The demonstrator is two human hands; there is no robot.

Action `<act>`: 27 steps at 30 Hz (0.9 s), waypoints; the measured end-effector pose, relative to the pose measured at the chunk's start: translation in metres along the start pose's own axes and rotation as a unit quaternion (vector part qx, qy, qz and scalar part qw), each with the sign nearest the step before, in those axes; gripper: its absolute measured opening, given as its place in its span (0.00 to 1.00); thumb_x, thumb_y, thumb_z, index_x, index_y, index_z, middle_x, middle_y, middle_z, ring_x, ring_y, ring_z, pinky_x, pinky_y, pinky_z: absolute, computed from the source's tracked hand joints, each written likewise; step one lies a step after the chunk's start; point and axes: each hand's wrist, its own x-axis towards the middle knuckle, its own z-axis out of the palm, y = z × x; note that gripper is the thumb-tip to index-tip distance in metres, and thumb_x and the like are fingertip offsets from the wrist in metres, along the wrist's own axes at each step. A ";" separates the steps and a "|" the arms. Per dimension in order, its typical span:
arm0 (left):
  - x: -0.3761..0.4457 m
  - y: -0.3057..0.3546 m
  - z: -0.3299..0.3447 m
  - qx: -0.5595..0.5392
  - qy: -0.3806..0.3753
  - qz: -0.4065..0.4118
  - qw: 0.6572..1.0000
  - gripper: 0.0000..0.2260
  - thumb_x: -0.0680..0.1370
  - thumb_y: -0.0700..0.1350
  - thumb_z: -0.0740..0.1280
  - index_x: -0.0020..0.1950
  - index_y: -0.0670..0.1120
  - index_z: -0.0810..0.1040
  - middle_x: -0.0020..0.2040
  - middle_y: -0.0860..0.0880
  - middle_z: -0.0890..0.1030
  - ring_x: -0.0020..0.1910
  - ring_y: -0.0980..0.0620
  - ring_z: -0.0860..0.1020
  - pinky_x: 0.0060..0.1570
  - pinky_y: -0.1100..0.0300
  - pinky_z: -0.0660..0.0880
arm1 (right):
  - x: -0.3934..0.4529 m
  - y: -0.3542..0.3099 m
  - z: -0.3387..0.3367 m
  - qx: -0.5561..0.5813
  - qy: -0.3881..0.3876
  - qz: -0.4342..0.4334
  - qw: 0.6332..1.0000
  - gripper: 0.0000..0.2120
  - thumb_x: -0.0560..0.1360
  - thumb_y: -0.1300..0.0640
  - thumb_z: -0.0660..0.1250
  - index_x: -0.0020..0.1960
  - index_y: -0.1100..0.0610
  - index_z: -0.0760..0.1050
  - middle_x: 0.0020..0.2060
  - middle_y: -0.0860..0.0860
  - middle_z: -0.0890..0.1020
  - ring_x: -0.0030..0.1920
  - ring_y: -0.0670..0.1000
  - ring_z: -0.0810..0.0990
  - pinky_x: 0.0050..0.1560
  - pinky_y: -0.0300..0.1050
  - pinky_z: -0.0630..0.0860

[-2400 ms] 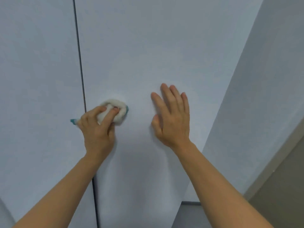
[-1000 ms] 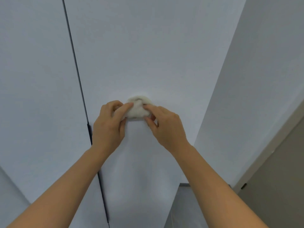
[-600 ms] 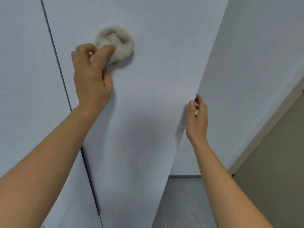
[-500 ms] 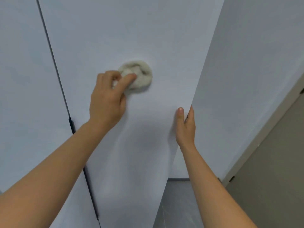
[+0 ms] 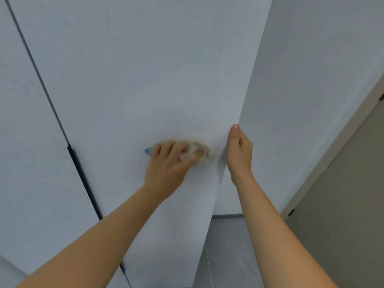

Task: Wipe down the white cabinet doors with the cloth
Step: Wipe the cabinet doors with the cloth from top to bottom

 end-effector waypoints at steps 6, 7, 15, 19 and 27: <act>-0.060 -0.014 0.003 0.013 -0.108 0.094 0.990 0.30 0.65 0.31 0.72 0.62 0.55 0.79 0.53 0.49 0.77 0.48 0.45 0.73 0.52 0.48 0.68 | -0.006 0.011 0.004 0.014 0.013 0.030 0.999 0.36 0.78 0.30 0.56 0.70 0.58 0.77 0.66 0.53 0.82 0.69 0.48 0.78 0.74 0.51 0.73; -0.047 -0.022 -0.007 0.013 -0.075 0.074 0.994 0.27 0.67 0.32 0.73 0.60 0.55 0.80 0.51 0.49 0.78 0.48 0.45 0.73 0.51 0.49 0.67 | -0.011 0.018 0.003 0.014 0.011 0.032 0.999 0.33 0.81 0.32 0.57 0.66 0.60 0.78 0.62 0.56 0.83 0.63 0.47 0.80 0.70 0.47 0.74; 0.059 -0.129 -0.095 0.004 0.176 -0.166 0.970 0.11 0.82 0.44 0.65 0.63 0.55 0.74 0.52 0.39 0.76 0.52 0.44 0.70 0.50 0.51 0.64 | -0.027 0.031 0.021 0.021 0.069 0.055 0.996 0.14 0.87 0.45 0.55 0.60 0.46 0.79 0.53 0.36 0.81 0.52 0.29 0.78 0.58 0.31 0.69; -0.034 -0.104 -0.065 -0.003 0.040 -0.101 0.994 0.23 0.74 0.33 0.70 0.63 0.56 0.76 0.54 0.47 0.72 0.48 0.43 0.73 0.48 0.50 0.65 | -0.033 0.026 0.028 0.026 0.105 0.052 0.993 0.22 0.88 0.47 0.55 0.74 0.57 0.73 0.63 0.44 0.76 0.65 0.43 0.73 0.65 0.37 0.65; -0.027 -0.120 -0.094 -0.017 0.030 -0.126 0.991 0.14 0.78 0.38 0.70 0.60 0.55 0.79 0.52 0.43 0.77 0.50 0.44 0.71 0.48 0.49 0.64 | -0.032 0.017 0.026 0.001 0.100 0.070 0.993 0.22 0.87 0.44 0.56 0.71 0.55 0.77 0.62 0.44 0.80 0.63 0.43 0.78 0.65 0.36 0.70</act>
